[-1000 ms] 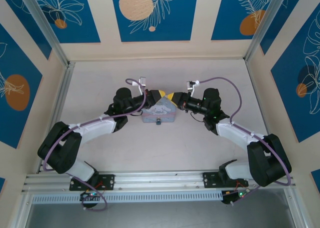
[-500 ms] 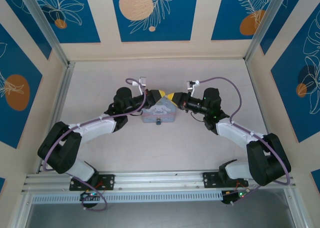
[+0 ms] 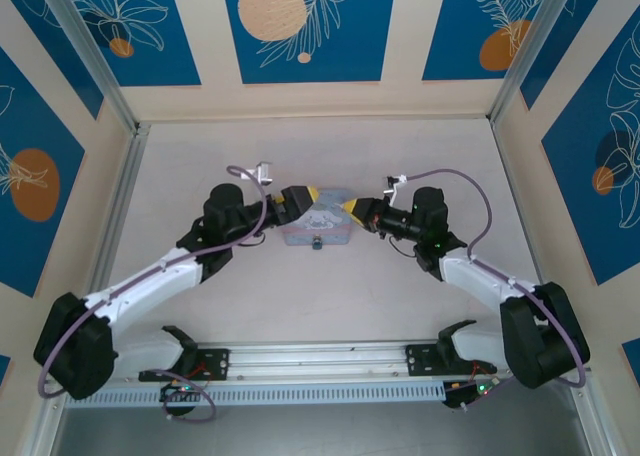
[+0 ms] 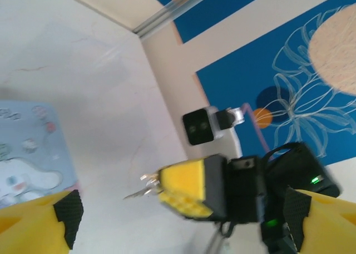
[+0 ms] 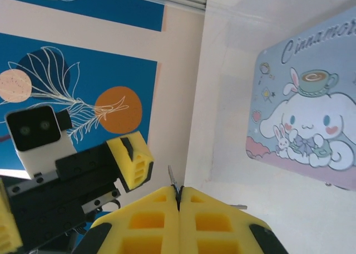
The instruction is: Unlock the padlock with the key
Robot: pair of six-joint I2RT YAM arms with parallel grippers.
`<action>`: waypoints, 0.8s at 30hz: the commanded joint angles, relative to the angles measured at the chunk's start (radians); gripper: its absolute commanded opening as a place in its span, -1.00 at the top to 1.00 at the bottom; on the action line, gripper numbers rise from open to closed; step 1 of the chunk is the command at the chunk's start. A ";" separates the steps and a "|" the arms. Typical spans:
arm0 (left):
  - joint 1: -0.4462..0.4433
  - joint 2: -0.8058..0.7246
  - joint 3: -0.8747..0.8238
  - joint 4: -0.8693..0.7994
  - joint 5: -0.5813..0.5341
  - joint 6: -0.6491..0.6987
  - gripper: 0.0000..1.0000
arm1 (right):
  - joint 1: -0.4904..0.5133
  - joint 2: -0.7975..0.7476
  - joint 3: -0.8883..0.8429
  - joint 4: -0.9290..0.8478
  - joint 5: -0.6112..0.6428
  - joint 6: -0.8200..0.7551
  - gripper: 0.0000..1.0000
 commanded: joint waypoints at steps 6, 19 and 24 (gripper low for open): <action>-0.100 -0.028 -0.196 -0.131 -0.140 0.189 -0.95 | -0.026 -0.035 -0.048 -0.143 0.045 -0.060 1.00; -0.214 0.313 -0.178 0.116 -0.291 0.328 -0.89 | -0.028 0.037 -0.036 -0.140 0.085 -0.043 1.00; -0.215 0.387 -0.175 0.209 -0.337 0.385 -0.85 | -0.031 0.076 -0.018 -0.130 0.085 -0.043 1.00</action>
